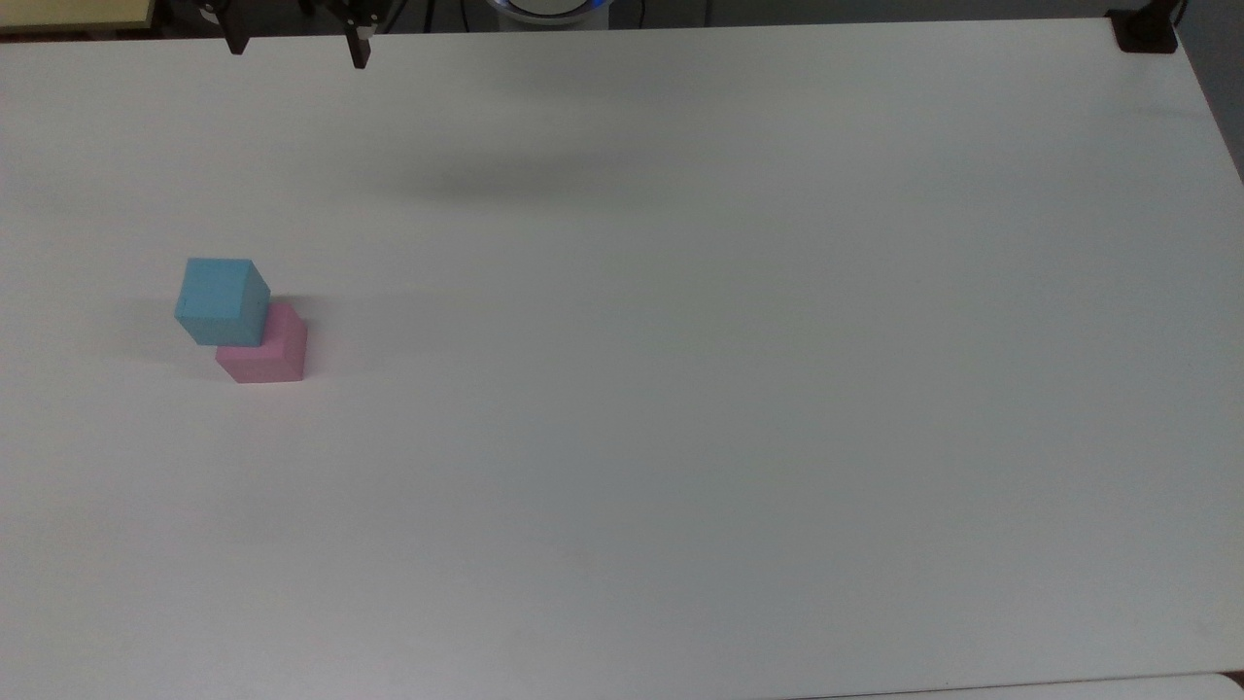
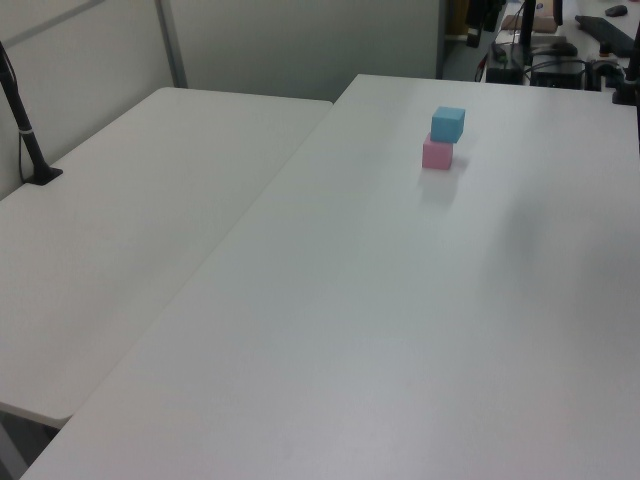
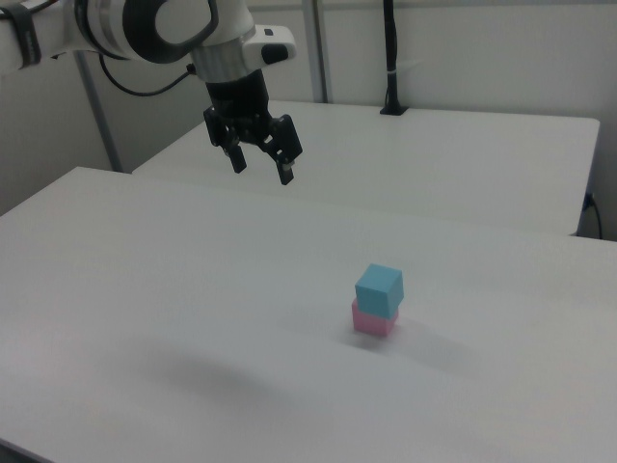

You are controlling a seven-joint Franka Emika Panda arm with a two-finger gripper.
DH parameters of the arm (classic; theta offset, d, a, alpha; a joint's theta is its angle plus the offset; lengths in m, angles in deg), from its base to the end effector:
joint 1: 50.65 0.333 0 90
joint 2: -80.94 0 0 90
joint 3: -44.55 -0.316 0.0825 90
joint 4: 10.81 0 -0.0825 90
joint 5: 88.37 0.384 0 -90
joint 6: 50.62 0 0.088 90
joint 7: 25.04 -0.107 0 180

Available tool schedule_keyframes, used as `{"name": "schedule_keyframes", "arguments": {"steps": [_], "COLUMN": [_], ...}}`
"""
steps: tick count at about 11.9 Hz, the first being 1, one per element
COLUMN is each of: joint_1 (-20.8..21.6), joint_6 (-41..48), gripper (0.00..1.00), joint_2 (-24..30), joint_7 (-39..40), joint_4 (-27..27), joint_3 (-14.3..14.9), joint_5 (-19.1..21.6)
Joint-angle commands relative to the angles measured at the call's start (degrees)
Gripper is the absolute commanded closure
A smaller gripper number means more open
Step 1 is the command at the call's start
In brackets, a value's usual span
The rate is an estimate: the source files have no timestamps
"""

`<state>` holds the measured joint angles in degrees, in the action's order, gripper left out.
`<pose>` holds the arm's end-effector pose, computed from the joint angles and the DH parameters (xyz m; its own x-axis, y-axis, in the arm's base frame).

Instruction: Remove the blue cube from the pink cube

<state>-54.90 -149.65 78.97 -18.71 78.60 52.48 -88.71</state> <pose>0.5677 -0.1216 0.6251 0.9864 -0.0985 0.1314 -0.1026 -0.9944 0.0253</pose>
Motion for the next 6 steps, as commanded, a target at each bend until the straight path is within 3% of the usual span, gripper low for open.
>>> {"name": "schedule_keyframes", "arguments": {"steps": [1, 6], "joint_1": [0.73, 0.65], "joint_6": [1.02, 0.94], "gripper": [0.00, 0.00], "joint_2": [1.70, 1.62], "joint_7": [0.36, 1.06], "joint_4": [1.82, 1.91], "joint_3": [0.33, 0.33], "joint_5": [-0.02, -0.01]}}
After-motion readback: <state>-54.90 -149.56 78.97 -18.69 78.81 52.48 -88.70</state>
